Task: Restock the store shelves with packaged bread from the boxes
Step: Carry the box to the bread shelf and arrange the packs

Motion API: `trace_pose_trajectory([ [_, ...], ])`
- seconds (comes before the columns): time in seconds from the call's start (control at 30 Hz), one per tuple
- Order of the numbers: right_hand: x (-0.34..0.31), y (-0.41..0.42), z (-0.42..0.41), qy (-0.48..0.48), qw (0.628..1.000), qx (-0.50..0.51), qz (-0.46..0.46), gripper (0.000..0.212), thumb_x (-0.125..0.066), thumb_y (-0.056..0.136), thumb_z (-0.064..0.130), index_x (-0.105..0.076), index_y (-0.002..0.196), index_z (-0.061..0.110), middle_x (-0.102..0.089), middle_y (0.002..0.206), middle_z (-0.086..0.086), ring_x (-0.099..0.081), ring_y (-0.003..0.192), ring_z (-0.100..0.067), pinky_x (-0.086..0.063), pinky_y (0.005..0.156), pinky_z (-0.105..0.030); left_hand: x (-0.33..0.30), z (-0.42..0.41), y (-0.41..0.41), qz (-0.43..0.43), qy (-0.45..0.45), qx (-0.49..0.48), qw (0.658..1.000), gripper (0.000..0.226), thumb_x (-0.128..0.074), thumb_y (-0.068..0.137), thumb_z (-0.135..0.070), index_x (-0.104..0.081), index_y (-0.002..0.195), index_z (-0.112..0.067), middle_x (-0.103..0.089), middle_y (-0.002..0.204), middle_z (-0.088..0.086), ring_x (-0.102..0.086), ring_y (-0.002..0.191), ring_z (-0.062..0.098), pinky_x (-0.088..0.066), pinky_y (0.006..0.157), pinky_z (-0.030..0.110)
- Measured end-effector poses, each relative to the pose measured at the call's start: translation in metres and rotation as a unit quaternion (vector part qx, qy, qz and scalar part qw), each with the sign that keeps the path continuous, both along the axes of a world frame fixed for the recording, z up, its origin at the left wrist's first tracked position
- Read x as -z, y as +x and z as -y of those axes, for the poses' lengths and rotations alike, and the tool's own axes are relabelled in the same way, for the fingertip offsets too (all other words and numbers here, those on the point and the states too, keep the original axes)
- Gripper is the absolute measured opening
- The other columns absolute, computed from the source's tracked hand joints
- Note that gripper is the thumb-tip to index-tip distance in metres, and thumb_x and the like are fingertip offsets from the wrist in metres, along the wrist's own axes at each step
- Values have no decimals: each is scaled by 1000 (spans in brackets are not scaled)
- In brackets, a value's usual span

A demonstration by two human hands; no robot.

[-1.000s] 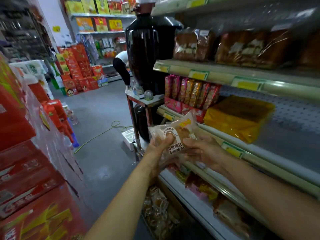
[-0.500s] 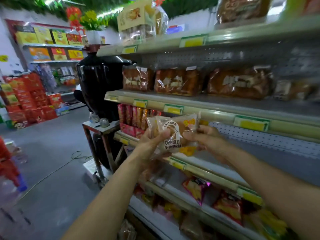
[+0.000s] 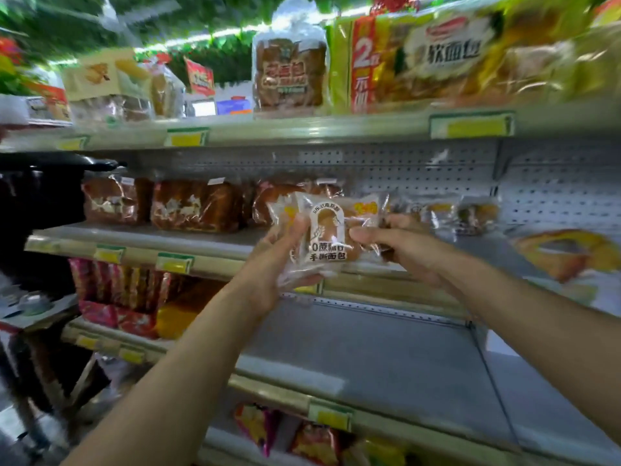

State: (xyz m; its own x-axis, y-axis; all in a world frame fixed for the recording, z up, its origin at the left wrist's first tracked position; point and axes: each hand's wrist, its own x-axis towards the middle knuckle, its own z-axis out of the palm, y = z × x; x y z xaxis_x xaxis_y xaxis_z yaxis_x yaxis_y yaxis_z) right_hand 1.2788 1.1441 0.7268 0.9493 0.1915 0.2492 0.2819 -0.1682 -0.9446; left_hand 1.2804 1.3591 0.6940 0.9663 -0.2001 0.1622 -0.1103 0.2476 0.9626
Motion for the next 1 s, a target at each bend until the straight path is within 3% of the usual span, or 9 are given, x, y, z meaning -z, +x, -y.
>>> trace_pose_trajectory([
  [0.07,-8,8,31,4,1000,16,1,67,-84,49,39,-70,108,8,-75,103,-4,-63,104,-36,-48,87,-39,-8,31,10,-11,-23,20,999,98,-87,53,-64,-54,138,-26,-54,141,12,-65,113,38,-58,81,47],
  [0.13,-14,17,60,5,1000,23,9,66,-85,47,39,-71,105,12,-75,103,-5,-63,110,-33,-45,94,-40,-15,60,19,-21,-46,30,998,86,-86,56,-58,-58,131,-28,-60,133,6,-68,106,40,-59,75,46],
  [0.2,-19,25,89,13,999,39,16,59,-84,48,36,-71,101,15,-74,105,-8,-63,107,-29,-43,90,-37,-18,83,29,-25,-71,32,997,61,-79,68,-47,-62,124,-30,-62,127,1,-70,100,39,-60,68,43],
  [0.33,-19,41,151,38,994,102,30,52,-79,60,26,-70,109,11,-73,96,-1,-64,89,-16,-43,71,-26,-24,120,55,-53,-77,28,995,57,-80,72,-27,-60,126,-23,-53,139,3,-61,116,40,-60,71,42],
  [0.47,-8,61,218,57,982,179,33,37,-79,71,16,-72,107,10,-74,99,0,-65,99,-19,-42,74,-30,-31,151,79,-71,-66,18,995,40,-75,79,-19,-64,117,-13,-58,133,9,-63,112,39,-61,66,38],
  [0.57,4,76,253,36,972,229,34,12,-78,76,10,-72,87,10,-73,87,0,-65,84,-14,-43,70,-30,-31,169,94,-72,-60,2,996,35,-73,83,-16,-67,117,-11,-65,122,8,-66,109,37,-62,67,40],
  [0.63,13,87,267,29,967,249,38,17,-79,75,7,-66,71,18,-69,74,3,-62,74,-11,-41,64,-27,-29,179,101,-77,-60,-2,995,35,-74,83,-16,-67,117,-10,-71,115,8,-67,107,35,-62,67,40],
  [0.8,26,119,282,42,957,287,-1,24,-83,70,6,-65,85,13,-65,78,2,-59,73,-13,-41,61,-25,-24,193,115,-70,-52,-12,996,35,-74,83,-16,-65,117,-10,-75,106,8,-69,102,34,-61,62,38],
  [1.0,30,152,284,29,955,295,-20,32,-85,68,7,-55,69,17,-60,74,-1,-59,78,-18,-44,70,-28,-22,199,124,-68,-32,-18,997,17,-71,87,-15,-67,103,-12,-77,97,8,-70,99,33,-60,78,45],
])
